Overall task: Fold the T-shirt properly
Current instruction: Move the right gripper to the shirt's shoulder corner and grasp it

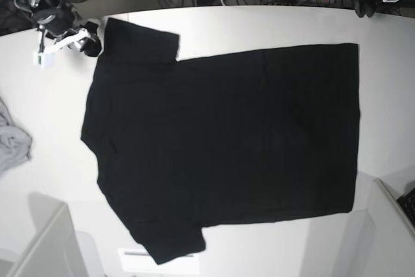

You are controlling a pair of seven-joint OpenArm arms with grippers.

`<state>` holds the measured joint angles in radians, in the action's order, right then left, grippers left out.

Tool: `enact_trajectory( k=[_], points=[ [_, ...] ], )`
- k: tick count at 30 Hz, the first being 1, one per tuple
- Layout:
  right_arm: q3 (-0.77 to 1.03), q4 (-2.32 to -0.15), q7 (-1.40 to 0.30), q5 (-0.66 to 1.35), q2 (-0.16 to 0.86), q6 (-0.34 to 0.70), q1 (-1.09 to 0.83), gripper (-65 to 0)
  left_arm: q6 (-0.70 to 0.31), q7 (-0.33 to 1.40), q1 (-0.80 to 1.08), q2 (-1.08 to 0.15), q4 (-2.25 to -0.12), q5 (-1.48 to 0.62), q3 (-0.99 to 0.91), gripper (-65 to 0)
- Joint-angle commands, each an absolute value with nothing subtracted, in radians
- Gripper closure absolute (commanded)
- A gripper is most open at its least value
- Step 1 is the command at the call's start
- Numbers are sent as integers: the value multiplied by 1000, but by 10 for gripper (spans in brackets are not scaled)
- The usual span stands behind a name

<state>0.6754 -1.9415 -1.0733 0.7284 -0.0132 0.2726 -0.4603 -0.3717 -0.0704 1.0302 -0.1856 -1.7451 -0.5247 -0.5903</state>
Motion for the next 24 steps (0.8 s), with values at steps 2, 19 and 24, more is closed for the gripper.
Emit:
enact_trajectory(
  k=[2, 19, 24],
  points=[
    [680, -1931, -1067, 746, -4, 277, -461, -360, -377, -94, 1049, -191, -1755, -535, -602, -143],
    [585, -1790, -1064, 745, -4, 278, -466, -357, -374, 16, 990, -186, -1748, -536, -608, -143],
    [575, -1788, -1064, 745, -4, 278, -469, -356, -380, 148, 908, -131, -1742, -535, -737, -143]
  ],
)
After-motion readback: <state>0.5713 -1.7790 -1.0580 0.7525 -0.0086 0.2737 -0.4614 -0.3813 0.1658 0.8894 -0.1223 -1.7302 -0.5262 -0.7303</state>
